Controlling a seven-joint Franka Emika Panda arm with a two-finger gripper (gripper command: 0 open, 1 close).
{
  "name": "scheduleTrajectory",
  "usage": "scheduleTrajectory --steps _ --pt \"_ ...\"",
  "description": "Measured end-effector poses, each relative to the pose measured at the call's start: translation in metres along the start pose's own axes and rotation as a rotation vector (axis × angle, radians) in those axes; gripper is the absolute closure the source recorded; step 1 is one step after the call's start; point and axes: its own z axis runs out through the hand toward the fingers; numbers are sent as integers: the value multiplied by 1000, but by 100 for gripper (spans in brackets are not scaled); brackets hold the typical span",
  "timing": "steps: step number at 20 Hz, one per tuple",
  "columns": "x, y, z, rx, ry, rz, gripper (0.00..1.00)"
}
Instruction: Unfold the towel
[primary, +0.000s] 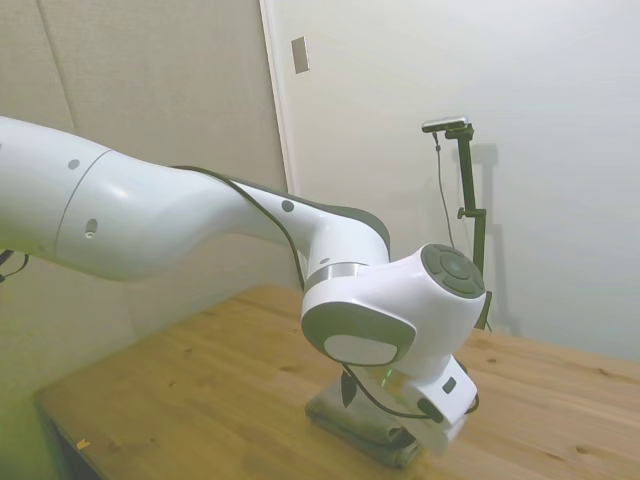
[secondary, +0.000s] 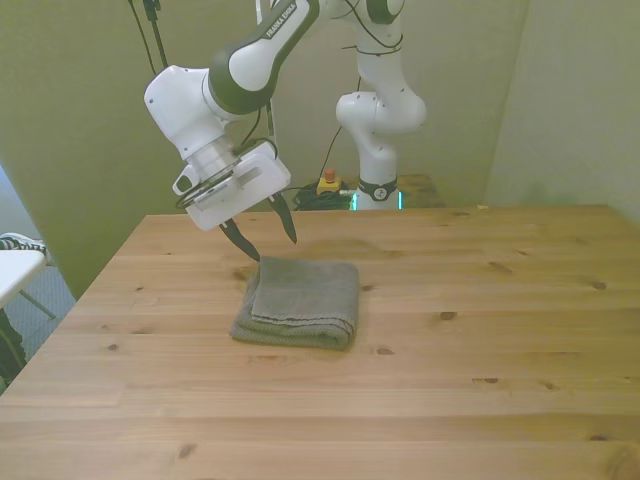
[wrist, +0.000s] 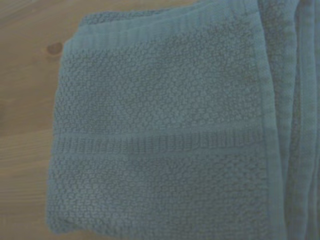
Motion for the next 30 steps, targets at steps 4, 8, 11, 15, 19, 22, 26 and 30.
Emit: scheduleTrajectory --steps 4,8,11,15,19,22,26,30 --pt "3 3 8 17 -10 -18 100" --pt "6 6 13 31 -5 -18 100" --pt "10 8 18 42 16 -26 100" --pt "11 10 23 55 15 -34 100" --pt "11 9 24 56 14 -44 100" --pt "11 9 24 56 14 -50 100" --pt "11 10 24 57 15 -58 100" --pt "12 13 22 64 19 -52 100"
